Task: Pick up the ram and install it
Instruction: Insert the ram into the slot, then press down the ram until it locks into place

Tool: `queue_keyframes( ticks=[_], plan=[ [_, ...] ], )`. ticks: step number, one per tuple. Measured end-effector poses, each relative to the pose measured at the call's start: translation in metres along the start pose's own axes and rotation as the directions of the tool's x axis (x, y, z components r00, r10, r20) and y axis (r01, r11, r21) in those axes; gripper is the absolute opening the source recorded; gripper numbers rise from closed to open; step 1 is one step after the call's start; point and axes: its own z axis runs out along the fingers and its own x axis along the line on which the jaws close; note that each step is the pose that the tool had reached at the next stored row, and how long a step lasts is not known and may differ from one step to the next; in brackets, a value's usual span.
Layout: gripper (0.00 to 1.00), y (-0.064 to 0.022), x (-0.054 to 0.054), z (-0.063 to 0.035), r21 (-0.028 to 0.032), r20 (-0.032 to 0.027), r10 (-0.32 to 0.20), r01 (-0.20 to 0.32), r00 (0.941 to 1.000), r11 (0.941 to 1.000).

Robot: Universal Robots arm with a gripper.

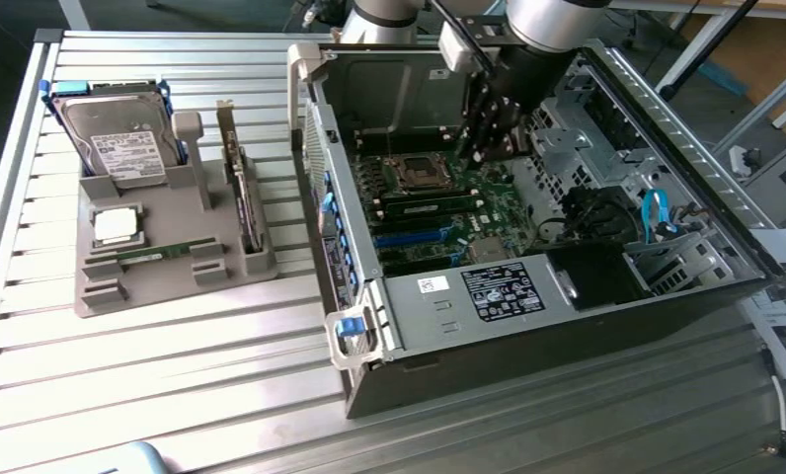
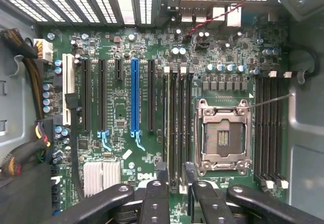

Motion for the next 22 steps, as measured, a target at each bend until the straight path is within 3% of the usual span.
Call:
queue_keyframes(
  ticks=[11,22],
  plan=[
    [0.25,0.0001,-0.001,-0.0128,0.0000,-0.0001,0.000,0.000,1.0000,1.0000],
    [0.25,0.0001,-0.001,-0.0132,0.0000,0.0000,0.000,0.000,1.0000,1.0000]
  ],
)
